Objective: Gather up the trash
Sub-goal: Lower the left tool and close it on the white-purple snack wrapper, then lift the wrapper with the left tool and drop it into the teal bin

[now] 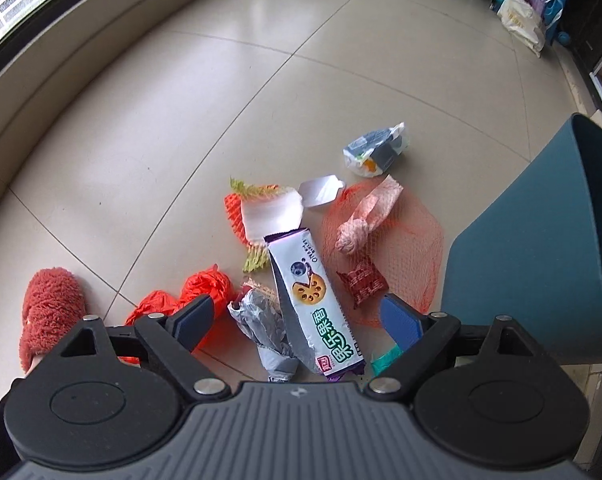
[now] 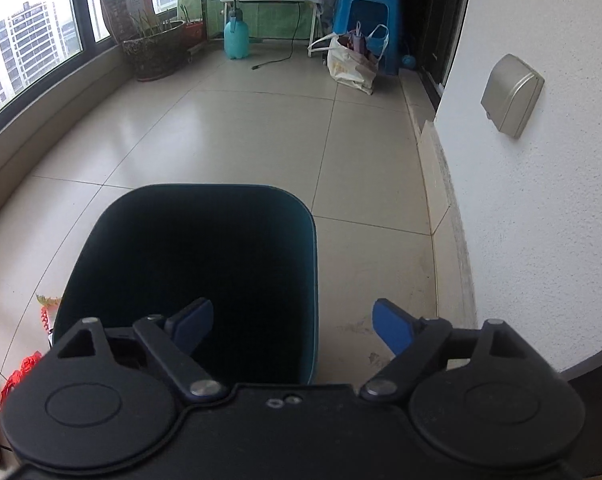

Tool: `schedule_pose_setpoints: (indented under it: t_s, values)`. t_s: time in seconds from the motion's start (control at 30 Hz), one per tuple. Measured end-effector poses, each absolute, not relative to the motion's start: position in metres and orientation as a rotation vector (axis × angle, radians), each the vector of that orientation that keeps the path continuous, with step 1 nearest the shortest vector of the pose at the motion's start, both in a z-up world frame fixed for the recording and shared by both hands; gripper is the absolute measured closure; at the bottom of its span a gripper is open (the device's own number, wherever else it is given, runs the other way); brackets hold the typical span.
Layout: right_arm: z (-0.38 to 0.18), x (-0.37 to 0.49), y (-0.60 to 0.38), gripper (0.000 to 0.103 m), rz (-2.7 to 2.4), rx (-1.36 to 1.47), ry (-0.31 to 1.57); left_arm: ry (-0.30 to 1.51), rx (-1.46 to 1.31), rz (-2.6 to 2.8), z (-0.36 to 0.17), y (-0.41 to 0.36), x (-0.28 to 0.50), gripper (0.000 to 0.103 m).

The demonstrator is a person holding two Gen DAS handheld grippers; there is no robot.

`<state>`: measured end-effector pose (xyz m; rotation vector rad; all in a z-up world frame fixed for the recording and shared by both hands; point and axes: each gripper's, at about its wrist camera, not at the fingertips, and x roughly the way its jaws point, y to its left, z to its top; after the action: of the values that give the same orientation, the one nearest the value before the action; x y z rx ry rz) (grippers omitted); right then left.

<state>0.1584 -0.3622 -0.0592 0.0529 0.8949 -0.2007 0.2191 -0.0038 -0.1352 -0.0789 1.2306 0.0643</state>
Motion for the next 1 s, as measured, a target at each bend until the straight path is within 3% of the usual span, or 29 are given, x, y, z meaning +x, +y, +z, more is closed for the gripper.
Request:
schedule_pose_setpoints:
  t_s: [0.23,0.47,0.7,1.0]
  values:
    - [-0.089,0.169,-0.361,0.024,-0.179,0.119,0.982,1.410,-0.121,0.096,-0.229,-0.014,0.260,0.013]
    - [-0.095,0.170,-0.338,0.027,-0.137,0.075,1.014,1.475,-0.077,0.134,-0.279,-0.029,0.281,0.013]
    - [-0.099,0.169,-0.332,0.056,-0.195,0.035,1.038,1.511,-0.048,0.162,-0.309,-0.031,0.294,0.013]
    - [-0.095,0.164,-0.337,0.074,-0.228,0.042,1.039,1.512,-0.039,0.146,-0.309,-0.036,0.293,0.048]
